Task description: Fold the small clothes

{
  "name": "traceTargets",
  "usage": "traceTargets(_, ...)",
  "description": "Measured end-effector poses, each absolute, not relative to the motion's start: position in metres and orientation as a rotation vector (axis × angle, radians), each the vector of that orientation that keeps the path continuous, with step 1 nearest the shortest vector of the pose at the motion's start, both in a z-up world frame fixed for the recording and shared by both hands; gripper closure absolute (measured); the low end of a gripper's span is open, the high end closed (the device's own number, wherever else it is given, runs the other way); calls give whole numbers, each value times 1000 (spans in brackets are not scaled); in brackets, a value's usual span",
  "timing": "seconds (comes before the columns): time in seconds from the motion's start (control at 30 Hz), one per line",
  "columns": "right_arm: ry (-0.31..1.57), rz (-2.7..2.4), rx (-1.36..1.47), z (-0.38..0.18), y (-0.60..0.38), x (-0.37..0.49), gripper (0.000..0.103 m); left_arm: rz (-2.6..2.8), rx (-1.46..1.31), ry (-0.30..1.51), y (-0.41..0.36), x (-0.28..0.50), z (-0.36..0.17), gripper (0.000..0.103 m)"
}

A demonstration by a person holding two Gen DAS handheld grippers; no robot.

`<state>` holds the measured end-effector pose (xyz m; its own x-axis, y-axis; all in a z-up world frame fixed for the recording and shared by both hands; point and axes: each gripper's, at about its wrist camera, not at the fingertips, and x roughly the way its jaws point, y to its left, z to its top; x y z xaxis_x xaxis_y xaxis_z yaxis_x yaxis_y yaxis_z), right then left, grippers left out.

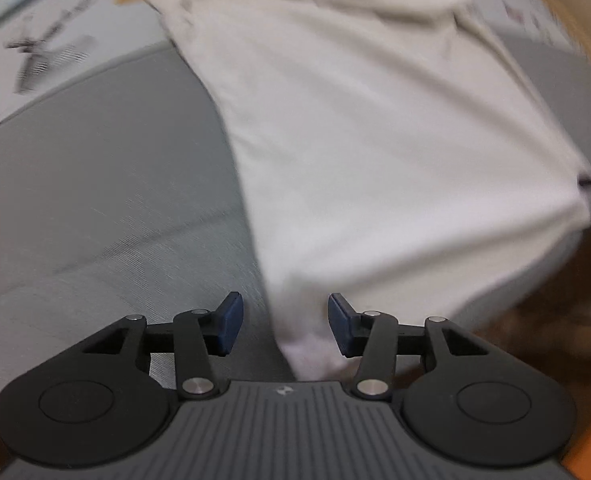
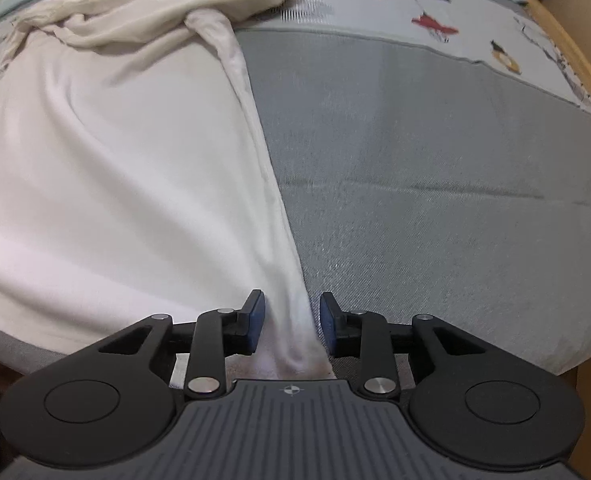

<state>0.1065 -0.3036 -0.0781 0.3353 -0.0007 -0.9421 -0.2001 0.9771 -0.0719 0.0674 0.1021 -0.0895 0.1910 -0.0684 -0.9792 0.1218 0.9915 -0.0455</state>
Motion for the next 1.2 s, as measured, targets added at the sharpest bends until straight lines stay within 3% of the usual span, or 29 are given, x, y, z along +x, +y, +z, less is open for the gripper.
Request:
traceTargets(0.03,1235,133,-192,-82,-305,105,71,-145,87,1383,94,66,-92,54)
traceTargets(0.1,1260,136,-199,-91,-305,110,72,-176,164,1399,84,65,-99,92)
traceTargets(0.13,1263,138,-202,-91,-305,109,72,-184,215,1410,80,62,-102,102)
traceTargets(0.2,1273,168,-188,-90,-303,107,98,-187,333,1419,75,55,-106,102)
traceTargets(0.3,1289,221,-183,-90,-299,103,98,-106,442,1434,80,49,-109,103)
traceTargets(0.4,1313,234,-247,-95,-295,101,98,-23,559,1460,86,47,-117,103)
traceTargets(0.53,1258,210,-290,-88,-289,100,96,-83,356,1332,86,55,-86,96)
traceTargets(0.6,1174,214,-294,-76,-287,101,87,-120,247,1260,84,62,-70,96)
traceTargets(0.73,1122,244,-229,-69,-287,109,81,-180,124,1252,66,72,-64,95)
traceTargets(0.8,1204,247,-255,-86,-284,112,78,-200,134,1293,52,76,-70,85)
traceTargets(0.83,1264,247,-296,-98,-282,111,77,-202,152,1337,50,80,-79,66)
traceTargets(0.87,1253,253,-333,-100,-278,107,76,-194,192,1389,43,81,-88,56)
traceTargets(1.0,1189,251,-305,-86,-273,111,76,-193,336,1416,17,82,-97,56)
traceTargets(1.2,1043,235,-211,-62,-263,119,76,-111,182,1190,6,107,-52,53)
